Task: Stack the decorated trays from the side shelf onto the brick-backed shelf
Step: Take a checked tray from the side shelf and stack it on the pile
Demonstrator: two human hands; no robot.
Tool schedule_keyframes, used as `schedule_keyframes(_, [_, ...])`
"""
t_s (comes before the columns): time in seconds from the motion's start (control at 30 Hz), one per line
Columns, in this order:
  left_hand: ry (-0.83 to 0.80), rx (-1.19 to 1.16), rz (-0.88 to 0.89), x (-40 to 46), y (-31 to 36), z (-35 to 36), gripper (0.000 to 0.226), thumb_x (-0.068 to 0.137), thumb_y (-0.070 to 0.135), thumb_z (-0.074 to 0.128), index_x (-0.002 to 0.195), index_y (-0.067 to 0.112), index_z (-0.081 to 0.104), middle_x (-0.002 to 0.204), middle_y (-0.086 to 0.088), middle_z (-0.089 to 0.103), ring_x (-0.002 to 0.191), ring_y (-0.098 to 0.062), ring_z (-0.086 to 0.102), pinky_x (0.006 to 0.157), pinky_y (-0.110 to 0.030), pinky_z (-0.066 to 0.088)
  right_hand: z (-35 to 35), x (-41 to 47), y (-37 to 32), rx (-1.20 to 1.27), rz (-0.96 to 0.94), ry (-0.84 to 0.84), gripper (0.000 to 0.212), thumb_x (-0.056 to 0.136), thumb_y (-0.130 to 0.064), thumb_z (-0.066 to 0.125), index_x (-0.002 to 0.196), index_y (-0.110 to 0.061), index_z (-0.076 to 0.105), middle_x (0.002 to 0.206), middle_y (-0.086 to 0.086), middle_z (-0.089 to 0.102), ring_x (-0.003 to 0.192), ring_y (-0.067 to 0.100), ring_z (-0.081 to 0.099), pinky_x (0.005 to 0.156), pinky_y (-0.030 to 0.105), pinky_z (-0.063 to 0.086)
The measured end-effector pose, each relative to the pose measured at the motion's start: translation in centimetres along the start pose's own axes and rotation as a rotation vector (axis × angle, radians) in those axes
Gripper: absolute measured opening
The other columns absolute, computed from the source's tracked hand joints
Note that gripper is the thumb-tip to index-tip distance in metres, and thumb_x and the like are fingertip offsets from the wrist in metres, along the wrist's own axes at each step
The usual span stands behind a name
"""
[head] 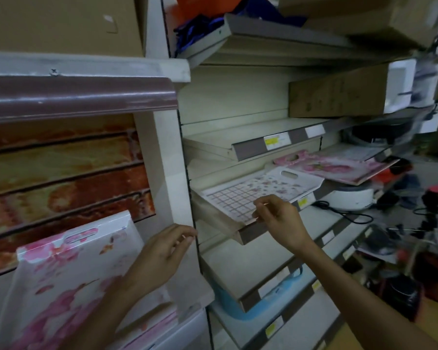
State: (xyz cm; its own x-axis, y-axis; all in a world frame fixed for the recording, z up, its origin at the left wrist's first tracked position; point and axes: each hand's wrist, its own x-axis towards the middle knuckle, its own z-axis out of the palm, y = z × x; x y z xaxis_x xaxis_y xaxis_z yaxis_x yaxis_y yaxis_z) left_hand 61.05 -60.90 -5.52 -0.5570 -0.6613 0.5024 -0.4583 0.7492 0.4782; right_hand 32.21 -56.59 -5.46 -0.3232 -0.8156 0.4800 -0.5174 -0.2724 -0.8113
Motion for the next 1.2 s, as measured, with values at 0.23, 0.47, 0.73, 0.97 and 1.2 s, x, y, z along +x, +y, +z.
schedule_keyframes(0.23, [-0.091, 0.287, 0.236, 6.9, 1.3, 6.4, 0.027, 0.1, 0.026, 0.047, 0.123, 0.022, 0.059, 0.118, 0.009, 0.059, 0.105, -0.004, 0.052, 0.09, -0.023, 0.044, -6.1, 2.6, 4.1, -0.126, 0.007, 0.05, 0.015, 0.098, -0.023, 0.052, 0.102, -0.017, 0.065, 0.08, -0.006, 0.074, 0.072, 0.005, 0.069, 0.07, 0.024, 0.054])
schedule_keyframes(0.47, [-0.181, 0.502, 0.315, 10.8, 1.2, 10.4, 0.026, 0.098, 0.026, 0.052, 0.123, 0.025, 0.061, 0.123, 0.01, 0.061, 0.114, -0.011, 0.056, 0.094, -0.018, 0.033, -10.9, 5.3, 7.2, -0.178, 0.015, 0.093, 0.014, 0.099, -0.023, 0.05, 0.103, -0.019, 0.063, 0.08, -0.008, 0.073, 0.072, 0.001, 0.067, 0.061, 0.013, 0.048])
schedule_keyframes(0.73, [-0.232, 0.647, 0.379, 12.5, 1.6, 10.9, 0.061, 0.041, 0.0, 0.088, 0.095, 0.025, 0.076, 0.092, 0.011, 0.074, 0.083, -0.009, 0.07, 0.08, -0.02, 0.037, -12.5, 7.3, 10.3, -0.16, 0.081, 0.109, 0.011, 0.098, -0.02, 0.052, 0.097, -0.018, 0.063, 0.073, -0.009, 0.07, 0.064, -0.007, 0.065, 0.054, 0.004, 0.044])
schedule_keyframes(0.97, [-0.186, 0.556, 0.361, 14.8, 2.7, 10.3, 0.034, 0.083, 0.006, 0.071, 0.11, 0.026, 0.072, 0.111, 0.011, 0.072, 0.101, -0.009, 0.067, 0.089, -0.029, 0.052, -12.0, 10.8, 13.1, 0.083, 0.405, 0.144, 0.023, 0.097, -0.018, 0.051, 0.096, 0.0, 0.065, 0.08, 0.007, 0.07, 0.073, 0.021, 0.068, 0.074, 0.042, 0.06])
schedule_keyframes(1.2, [-0.108, 0.56, 0.357, 16.4, 5.2, 10.3, 0.024, 0.092, 0.017, 0.06, 0.109, 0.031, 0.07, 0.111, 0.018, 0.07, 0.101, -0.005, 0.066, 0.085, -0.02, 0.04, -10.6, 14.6, 12.6, 0.73, 0.786, 0.104, 0.033, 0.098, -0.029, 0.056, 0.109, 0.0, 0.044, 0.11, 0.03, 0.059, 0.088, 0.043, 0.068, 0.072, 0.051, 0.059])
